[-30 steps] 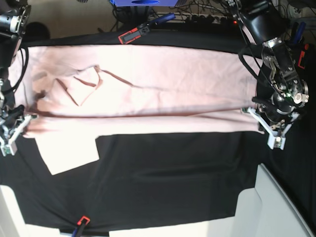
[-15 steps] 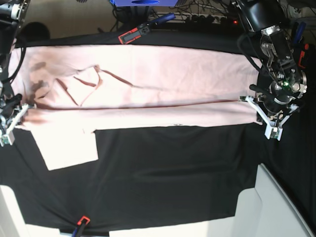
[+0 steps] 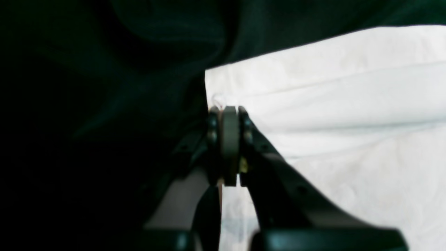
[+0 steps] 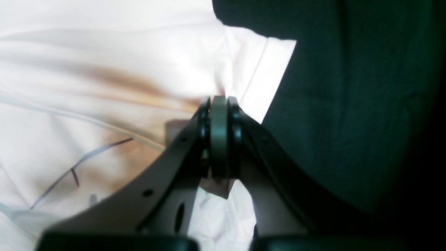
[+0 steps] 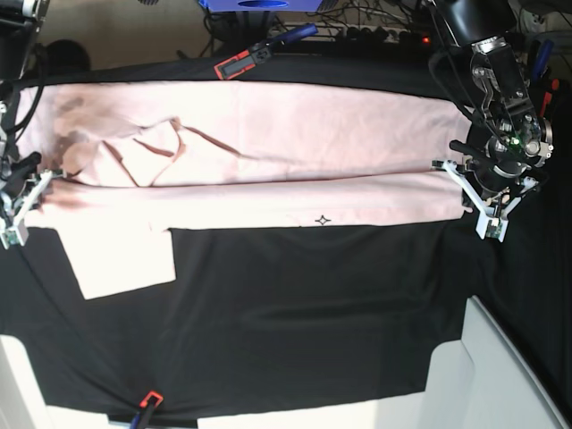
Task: Fold the T-shirt properly
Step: 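Fold the pinched layer back over toward the collar with both grippers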
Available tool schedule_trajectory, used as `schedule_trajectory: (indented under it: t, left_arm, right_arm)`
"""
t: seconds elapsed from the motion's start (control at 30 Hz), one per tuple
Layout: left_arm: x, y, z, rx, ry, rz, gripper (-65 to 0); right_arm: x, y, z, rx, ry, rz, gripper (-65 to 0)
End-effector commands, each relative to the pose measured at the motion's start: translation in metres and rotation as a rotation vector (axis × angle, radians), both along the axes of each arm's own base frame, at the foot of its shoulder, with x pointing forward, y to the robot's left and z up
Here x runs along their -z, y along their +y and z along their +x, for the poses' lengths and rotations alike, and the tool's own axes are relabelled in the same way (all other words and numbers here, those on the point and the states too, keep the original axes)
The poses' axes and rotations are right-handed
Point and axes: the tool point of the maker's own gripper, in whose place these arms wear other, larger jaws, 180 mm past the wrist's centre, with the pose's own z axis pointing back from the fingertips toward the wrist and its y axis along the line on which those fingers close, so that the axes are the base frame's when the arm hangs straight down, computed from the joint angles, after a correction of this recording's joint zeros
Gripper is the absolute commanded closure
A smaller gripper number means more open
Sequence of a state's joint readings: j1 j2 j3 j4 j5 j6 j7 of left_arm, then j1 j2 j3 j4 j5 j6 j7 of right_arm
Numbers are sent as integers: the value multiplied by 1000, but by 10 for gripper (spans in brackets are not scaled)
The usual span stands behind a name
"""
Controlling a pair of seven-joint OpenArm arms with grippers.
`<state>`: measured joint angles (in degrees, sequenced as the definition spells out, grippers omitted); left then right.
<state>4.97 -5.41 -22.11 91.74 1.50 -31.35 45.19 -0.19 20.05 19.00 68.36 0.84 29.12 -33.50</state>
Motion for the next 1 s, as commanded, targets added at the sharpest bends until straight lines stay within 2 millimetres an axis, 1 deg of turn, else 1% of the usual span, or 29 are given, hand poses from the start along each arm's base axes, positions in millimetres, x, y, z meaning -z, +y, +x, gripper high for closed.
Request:
schedule_trajectory:
  t: [0.0, 0.07, 0.13, 0.17, 0.6, 0.77, 0.97]
  left_arm:
    - [-13, 7, 9, -2, -42, 23, 0]
    - [-8, 8, 6, -4, -27, 27, 0]
    - [-6, 12, 4, -4, -7, 53, 0]
    - [-5, 13, 3, -3, -1, 63, 0]
    - [-4, 15, 2, -3, 8, 74, 0]
    - [6, 26, -2, -6, 44, 78, 0]
    - [6, 26, -2, -6, 44, 77, 0]
  right_arm:
    - [-16, -13, 10, 1, -44, -35, -1]
    - [-16, -13, 9, 0, -40, -35, -1]
    - [-10, -13, 1, 3, -13, -37, -1]
    - [-10, -13, 0, 3, -10, -38, -1]
    - [-9, -13, -2, 4, -4, -38, -1]
    - [-3, -15, -12, 6, 26, -42, -1]
    - [-2, -15, -13, 6, 29, -41, -1]
